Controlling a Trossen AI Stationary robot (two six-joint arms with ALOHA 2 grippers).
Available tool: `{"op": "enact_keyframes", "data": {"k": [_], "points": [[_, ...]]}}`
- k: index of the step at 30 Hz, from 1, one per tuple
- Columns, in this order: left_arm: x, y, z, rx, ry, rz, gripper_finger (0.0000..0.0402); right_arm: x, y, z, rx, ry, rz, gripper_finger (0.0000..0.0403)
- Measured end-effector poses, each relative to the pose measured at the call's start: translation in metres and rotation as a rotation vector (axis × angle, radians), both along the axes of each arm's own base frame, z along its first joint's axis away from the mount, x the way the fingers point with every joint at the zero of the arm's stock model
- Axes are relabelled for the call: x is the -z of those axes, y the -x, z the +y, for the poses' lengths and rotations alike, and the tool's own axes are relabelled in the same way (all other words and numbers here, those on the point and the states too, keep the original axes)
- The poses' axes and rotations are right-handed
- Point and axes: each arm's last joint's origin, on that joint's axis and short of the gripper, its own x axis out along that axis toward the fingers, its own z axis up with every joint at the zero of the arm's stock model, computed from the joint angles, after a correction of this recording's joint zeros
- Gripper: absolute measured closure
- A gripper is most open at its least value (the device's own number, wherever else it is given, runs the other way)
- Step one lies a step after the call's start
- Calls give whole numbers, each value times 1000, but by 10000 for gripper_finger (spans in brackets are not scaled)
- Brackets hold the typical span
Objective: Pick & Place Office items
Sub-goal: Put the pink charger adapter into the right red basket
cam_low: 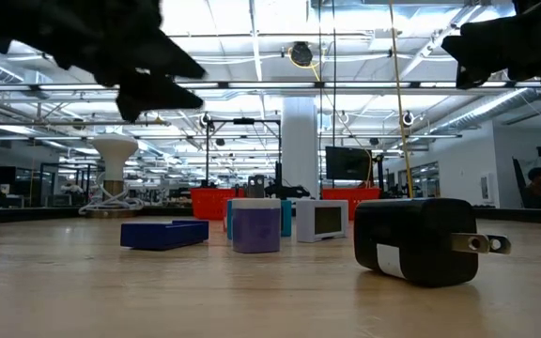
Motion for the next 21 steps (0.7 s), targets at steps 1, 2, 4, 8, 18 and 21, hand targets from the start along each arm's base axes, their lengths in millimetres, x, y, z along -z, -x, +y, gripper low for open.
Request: {"op": "enact_keyframes", "data": {"k": [1,2,4,8,18,21], "points": [[3,-9,-4,-22,-13,31,158,0,0,0,1,7,-1,271],[6,-17,-7,-62,-6,45,158,0,0,0,1,11,-2,271],[11,-31,-11,-164,23,47,158,0,0,0,1,11,-2,271],[26,-44,-19,-271,38,62,158,0,0,0,1,11,-2,271],[74,-46,-26,-503,6,81,158,0,0,0,1,12,0,271],[88,-50,-23,-524,-13,88,158,0,0,0,0,12,0,271]]}}
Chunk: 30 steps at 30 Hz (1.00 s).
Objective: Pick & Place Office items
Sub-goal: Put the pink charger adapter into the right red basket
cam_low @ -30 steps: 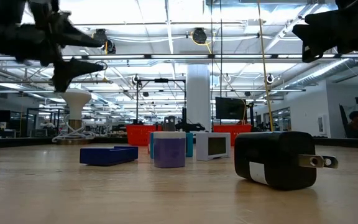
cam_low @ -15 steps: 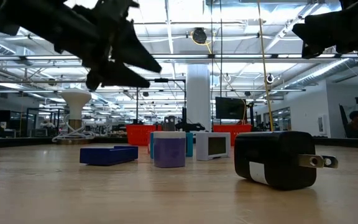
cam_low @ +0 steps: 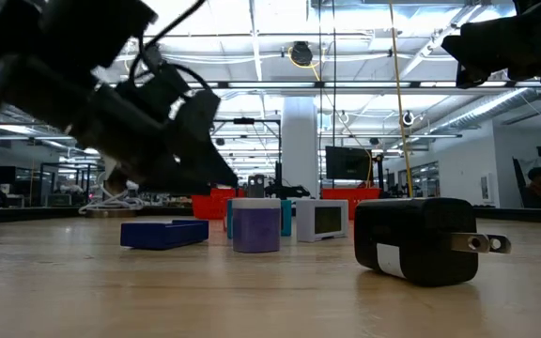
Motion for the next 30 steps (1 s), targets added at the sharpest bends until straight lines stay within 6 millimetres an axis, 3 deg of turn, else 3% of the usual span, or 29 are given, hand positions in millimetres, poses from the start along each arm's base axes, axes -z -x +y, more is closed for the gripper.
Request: {"op": "enact_keyframes", "data": {"k": [6,17,30], "points": [[20,-10,1,7,8,11,158,0,0,0,0,0,0,271],[39,-37,12,10,-83,106,158,1,-1,0,0,1,12,271],[42,-40,18,49,-97,155,158,2,-2,1,5,4,16,271]]}}
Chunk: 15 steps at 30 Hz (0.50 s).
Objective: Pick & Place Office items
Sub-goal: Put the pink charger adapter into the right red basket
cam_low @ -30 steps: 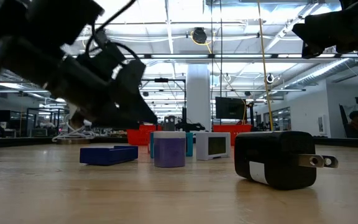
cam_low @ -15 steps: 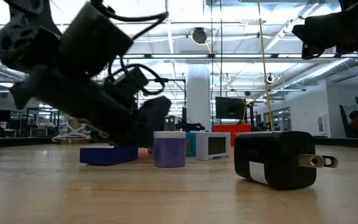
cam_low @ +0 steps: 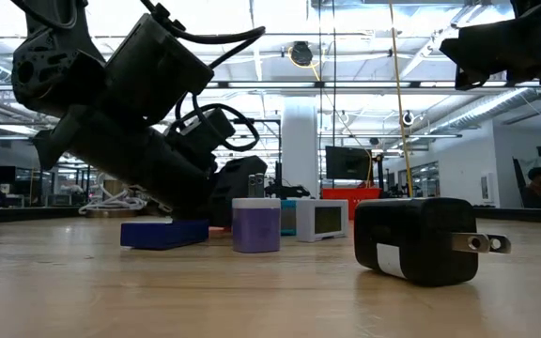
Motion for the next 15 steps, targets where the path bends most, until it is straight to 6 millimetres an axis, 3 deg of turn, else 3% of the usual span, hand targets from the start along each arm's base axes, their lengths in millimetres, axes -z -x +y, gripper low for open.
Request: {"op": "enact_keyframes", "data": {"k": [7,13,15], "points": [[0,0,0,2,2,4,165,0,0,0,3,1,-1,271],[1,1,1,-2,3,7,244,0,0,0,3,3,-1,271],[1,1,1,1,1,8,250,0,0,0,7,3,-1,271]]}}
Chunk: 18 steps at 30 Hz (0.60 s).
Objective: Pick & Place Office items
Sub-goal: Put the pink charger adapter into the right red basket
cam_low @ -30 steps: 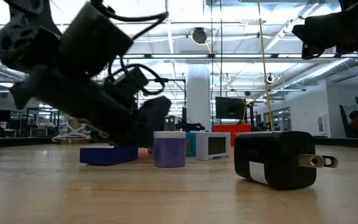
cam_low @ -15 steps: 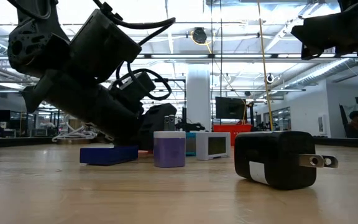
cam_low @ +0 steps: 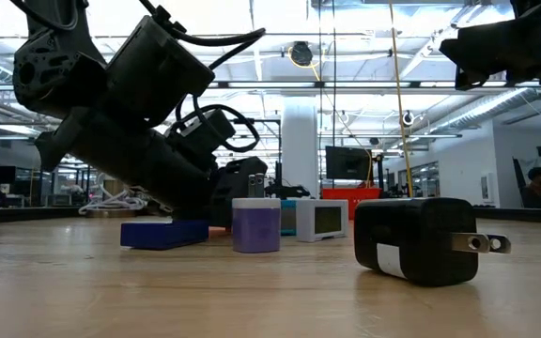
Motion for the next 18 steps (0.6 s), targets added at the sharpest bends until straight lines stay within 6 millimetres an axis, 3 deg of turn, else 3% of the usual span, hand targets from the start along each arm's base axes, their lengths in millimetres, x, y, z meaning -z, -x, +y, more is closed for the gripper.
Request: {"op": "enact_keyframes", "data": {"k": [7,14,18], "points": [[-20,-3,2,132,33,31,250,4,-3,-4,174,15,43,271],[-67,0,10,275,102,107,250,17,-14,-2,199,10,176,270],[-99,-5,11,332,103,93,250,10,-30,0,228,-36,225,262]]}}
